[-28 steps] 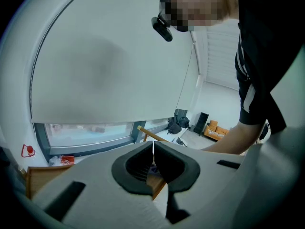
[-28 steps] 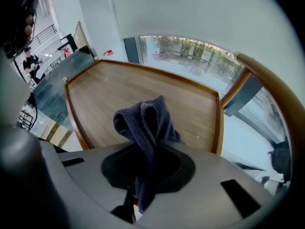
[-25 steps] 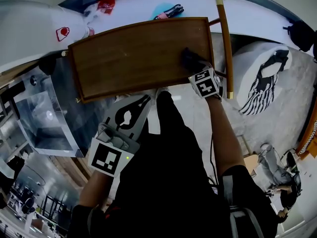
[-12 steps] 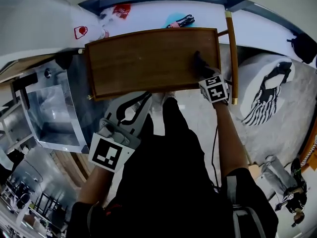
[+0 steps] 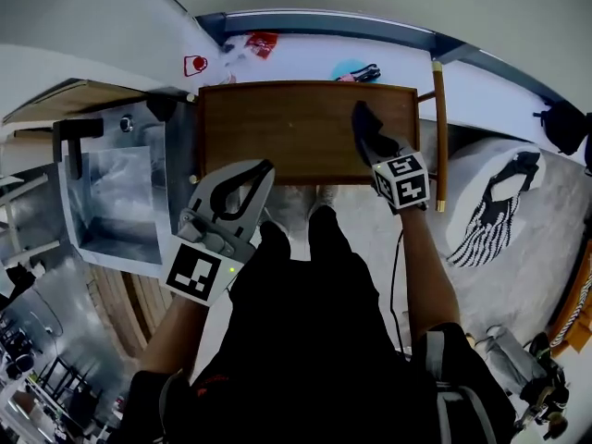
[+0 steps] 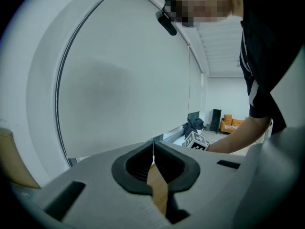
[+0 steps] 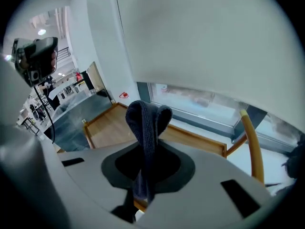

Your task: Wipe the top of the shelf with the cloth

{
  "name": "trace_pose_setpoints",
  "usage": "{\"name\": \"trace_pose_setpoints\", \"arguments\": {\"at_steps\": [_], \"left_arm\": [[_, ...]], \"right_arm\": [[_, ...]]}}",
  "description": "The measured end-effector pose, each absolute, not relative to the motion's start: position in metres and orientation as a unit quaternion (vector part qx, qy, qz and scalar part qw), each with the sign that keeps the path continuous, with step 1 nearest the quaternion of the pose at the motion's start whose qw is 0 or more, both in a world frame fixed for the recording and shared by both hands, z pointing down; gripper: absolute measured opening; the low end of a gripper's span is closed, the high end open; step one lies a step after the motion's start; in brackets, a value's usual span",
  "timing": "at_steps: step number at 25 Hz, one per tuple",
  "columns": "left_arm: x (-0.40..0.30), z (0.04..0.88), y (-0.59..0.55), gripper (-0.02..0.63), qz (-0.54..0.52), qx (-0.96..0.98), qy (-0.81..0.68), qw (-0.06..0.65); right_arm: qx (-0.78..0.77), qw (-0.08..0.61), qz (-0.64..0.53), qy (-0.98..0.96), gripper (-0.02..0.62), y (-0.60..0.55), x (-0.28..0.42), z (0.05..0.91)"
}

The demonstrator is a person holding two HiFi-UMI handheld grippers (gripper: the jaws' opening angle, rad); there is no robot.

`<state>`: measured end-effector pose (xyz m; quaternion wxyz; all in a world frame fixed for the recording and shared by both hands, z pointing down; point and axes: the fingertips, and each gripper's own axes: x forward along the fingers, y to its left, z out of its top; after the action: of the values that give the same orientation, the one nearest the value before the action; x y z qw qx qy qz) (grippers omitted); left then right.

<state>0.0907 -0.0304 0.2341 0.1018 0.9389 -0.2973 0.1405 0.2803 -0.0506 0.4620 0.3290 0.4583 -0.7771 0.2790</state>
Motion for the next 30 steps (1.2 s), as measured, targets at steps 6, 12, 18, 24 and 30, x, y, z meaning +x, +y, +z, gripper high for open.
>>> {"name": "trace_pose_setpoints", "arguments": {"at_steps": [6,12,18,24,30], "left_arm": [[0.061,0.207,-0.028,0.025,0.118,0.936,-0.322,0.078],[0.035,0.175,-0.022,0.025,0.101,0.935,-0.336,0.046],[0.015,0.152,-0.017,0.025,0.085,0.935,-0.343,0.023],[-0.002,0.131,-0.012,0.025,0.069,0.935,-0.347,0.005],[-0.016,0.120,-0.014,0.025,0.055,0.934,-0.353,-0.005]], "right_arm": [[0.450,0.302,0.245,-0.804,0.048,-0.057,0.242,0.408],[0.451,0.255,0.216,-0.827,0.048,-0.061,0.207,0.351],[0.452,0.218,0.176,-0.847,0.048,-0.059,0.178,0.293],[0.449,0.172,0.146,-0.865,0.048,-0.055,0.150,0.236],[0.437,0.139,0.117,-0.881,0.048,-0.048,0.122,0.190]]}}
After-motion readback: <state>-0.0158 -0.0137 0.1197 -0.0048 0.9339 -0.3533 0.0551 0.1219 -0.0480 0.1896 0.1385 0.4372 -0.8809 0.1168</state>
